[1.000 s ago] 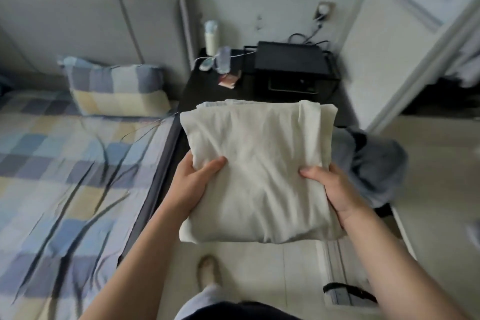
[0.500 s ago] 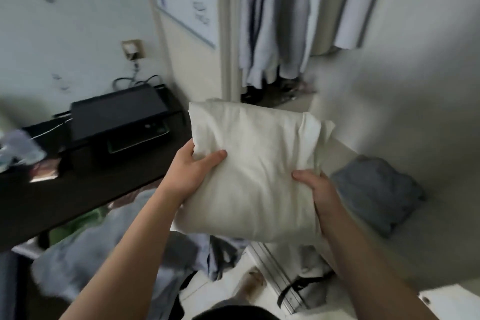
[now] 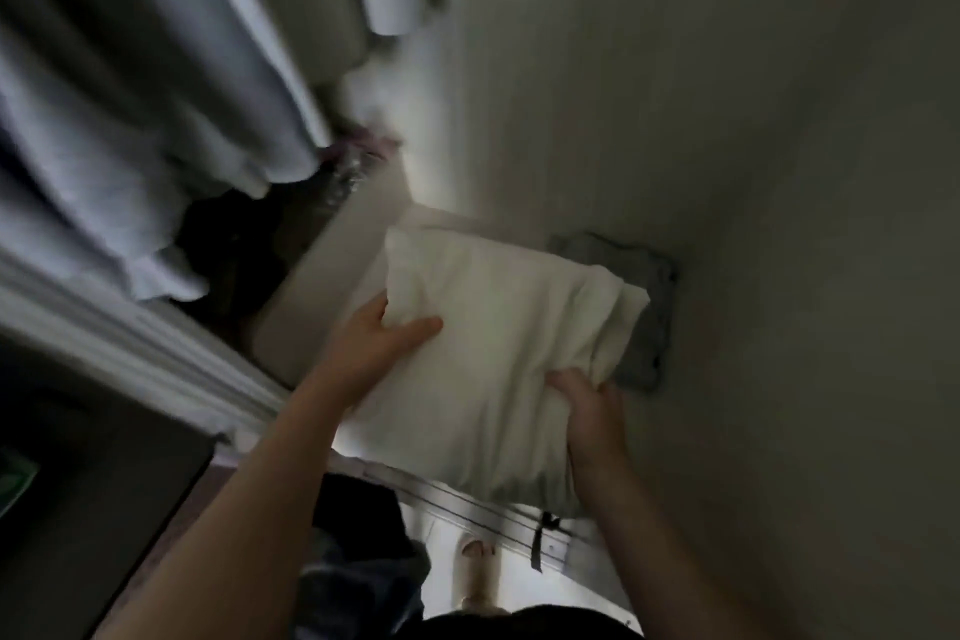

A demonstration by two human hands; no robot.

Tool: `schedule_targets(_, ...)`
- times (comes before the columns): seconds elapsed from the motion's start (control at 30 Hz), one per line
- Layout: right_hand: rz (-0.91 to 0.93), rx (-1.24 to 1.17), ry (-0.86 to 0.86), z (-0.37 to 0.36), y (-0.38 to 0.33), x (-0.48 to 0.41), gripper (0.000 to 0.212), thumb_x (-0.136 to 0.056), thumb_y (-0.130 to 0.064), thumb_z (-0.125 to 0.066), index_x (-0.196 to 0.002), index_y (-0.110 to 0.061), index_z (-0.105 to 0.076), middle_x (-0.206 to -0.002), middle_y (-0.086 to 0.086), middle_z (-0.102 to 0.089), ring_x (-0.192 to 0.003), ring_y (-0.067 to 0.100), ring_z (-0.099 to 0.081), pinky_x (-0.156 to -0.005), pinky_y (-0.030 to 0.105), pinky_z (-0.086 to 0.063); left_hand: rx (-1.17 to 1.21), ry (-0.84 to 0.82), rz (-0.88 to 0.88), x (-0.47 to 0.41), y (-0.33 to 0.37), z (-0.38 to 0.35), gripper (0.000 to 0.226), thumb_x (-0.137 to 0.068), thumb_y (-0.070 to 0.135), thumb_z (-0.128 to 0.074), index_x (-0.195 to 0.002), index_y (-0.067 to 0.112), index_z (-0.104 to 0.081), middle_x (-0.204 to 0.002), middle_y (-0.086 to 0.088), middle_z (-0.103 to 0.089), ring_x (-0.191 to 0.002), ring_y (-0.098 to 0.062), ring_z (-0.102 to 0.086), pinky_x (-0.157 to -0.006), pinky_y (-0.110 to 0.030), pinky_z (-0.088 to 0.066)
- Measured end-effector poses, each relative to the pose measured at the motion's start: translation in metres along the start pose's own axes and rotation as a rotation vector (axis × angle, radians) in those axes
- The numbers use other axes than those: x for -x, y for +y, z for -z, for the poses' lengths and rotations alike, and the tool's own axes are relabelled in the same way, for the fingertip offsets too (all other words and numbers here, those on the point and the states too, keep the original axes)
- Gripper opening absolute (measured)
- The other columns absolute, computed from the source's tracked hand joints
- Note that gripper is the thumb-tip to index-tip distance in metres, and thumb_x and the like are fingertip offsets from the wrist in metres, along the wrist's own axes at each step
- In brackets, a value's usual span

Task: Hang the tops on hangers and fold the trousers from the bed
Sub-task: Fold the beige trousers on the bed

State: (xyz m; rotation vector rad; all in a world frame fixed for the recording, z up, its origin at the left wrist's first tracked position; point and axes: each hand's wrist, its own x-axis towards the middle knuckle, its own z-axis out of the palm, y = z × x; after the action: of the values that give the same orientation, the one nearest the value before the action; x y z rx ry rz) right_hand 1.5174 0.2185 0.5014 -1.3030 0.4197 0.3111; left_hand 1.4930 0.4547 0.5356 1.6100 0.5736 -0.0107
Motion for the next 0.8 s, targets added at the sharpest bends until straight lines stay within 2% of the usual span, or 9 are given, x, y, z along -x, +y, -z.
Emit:
schedule_targets(0.1,0.016,0.0,0.141,0.009,-0.004,-0.019,0.036,-0.058,-0.024,-0.069,-0.093,-0.016,-0.068,-0.075,-0.017,-0.074,-0.062,0.0,-0.068,-0.046,0.017,-0.048,-0.005,-0.109,-0.001,-0.042,-0.003,-0.027,0.024,-0.084,0.025,-0.081,-0.105,0.031,-0.073,-0.098,0.011,-0.078,-0.083,-0.01,-0.075,-0.058,-0.017,-0.056)
schedule_targets(0.27,0.089,0.057,0.33,0.027,-0.011,-0.049,0.043,-0.059,-0.02,-0.071,-0.102,-0.015,-0.071,-0.091,-0.013,-0.075,-0.08,0.0,-0.069,-0.067,0.019,-0.054,-0.031,-0.266,0.033,-0.098,-0.012,-0.072,0.029,-0.084,0.025,-0.08,-0.112,0.024,-0.071,-0.099,0.009,-0.078,-0.086,-0.012,-0.076,-0.06,-0.019,-0.057)
schedule_targets(0.37,0.113,0.058,0.398,0.035,-0.012,-0.071,0.031,-0.061,-0.012,-0.072,-0.092,-0.019,-0.07,-0.082,-0.024,-0.073,-0.071,-0.009,-0.066,-0.06,0.008,-0.049,-0.038,-0.321,0.052,-0.13,-0.02,-0.096,0.031,-0.083,0.026,-0.081,-0.112,0.025,-0.072,-0.099,0.009,-0.078,-0.086,-0.012,-0.076,-0.059,-0.019,-0.057)
schedule_targets(0.43,0.098,0.05,0.442,0.04,-0.011,-0.09,0.027,-0.063,-0.008,-0.073,-0.086,-0.022,-0.069,-0.077,-0.028,-0.072,-0.067,-0.011,-0.065,-0.055,0.006,-0.047,-0.039,-0.356,0.066,-0.152,-0.028,-0.111,0.031,-0.082,0.028,-0.082,-0.111,0.026,-0.073,-0.099,0.009,-0.078,-0.086,-0.012,-0.076,-0.059,-0.019,-0.057)
schedule_targets(0.5,0.046,0.038,0.456,0.044,-0.01,-0.112,0.029,-0.059,-0.017,-0.071,-0.087,-0.023,-0.07,-0.079,-0.024,-0.073,-0.072,-0.006,-0.067,-0.057,0.012,-0.051,-0.039,-0.378,0.074,-0.176,-0.038,-0.125,0.03,-0.081,0.03,-0.083,-0.11,0.028,-0.074,-0.101,0.007,-0.078,-0.088,-0.014,-0.076,-0.061,-0.022,-0.059)
schedule_targets(0.57,-0.007,0.044,0.458,0.047,-0.012,-0.139,0.042,-0.057,-0.022,-0.07,-0.099,-0.019,-0.071,-0.091,-0.014,-0.075,-0.085,0.008,-0.069,-0.069,0.023,-0.055,-0.035,-0.38,0.079,-0.199,-0.048,-0.139,0.031,-0.081,0.03,-0.083,-0.111,0.029,-0.074,-0.102,0.006,-0.078,-0.089,-0.015,-0.076,-0.064,-0.026,-0.06)
schedule_targets(0.63,-0.018,0.072,0.464,0.049,-0.017,-0.172,0.049,-0.064,-0.017,-0.073,-0.113,-0.014,-0.07,-0.102,-0.005,-0.073,-0.093,0.016,-0.068,-0.079,0.027,-0.054,-0.022,-0.353,0.06,-0.224,-0.056,-0.152,0.03,-0.082,0.028,-0.082,-0.11,0.027,-0.073,-0.1,0.008,-0.078,-0.088,-0.014,-0.076,-0.063,-0.024,-0.059)
schedule_targets(0.73,-0.012,0.117,0.432,0.053,-0.025,-0.221,0.037,-0.078,-0.004,-0.07,-0.113,-0.016,-0.07,-0.097,-0.007,-0.073,-0.088,0.015,-0.069,-0.07,0.024,-0.054,-0.015,-0.31,-0.009,-0.26,-0.064,-0.171,0.027,-0.083,0.027,-0.081,-0.108,0.03,-0.071,-0.096,0.016,-0.077,-0.084,-0.005,-0.074,-0.058,-0.015,-0.055)
schedule_targets(0.8,-0.012,0.172,0.428,0.054,-0.029,-0.25,0.037,-0.08,-0.005,-0.068,-0.115,-0.015,-0.07,-0.101,-0.002,-0.073,-0.092,0.018,-0.069,-0.076,0.029,-0.055,-0.027,-0.282,-0.06,-0.282,-0.07,-0.183,0.034,-0.084,0.026,-0.081,-0.116,0.028,-0.069,-0.099,0.016,-0.077,-0.088,-0.005,-0.074,-0.061,-0.015,-0.055)
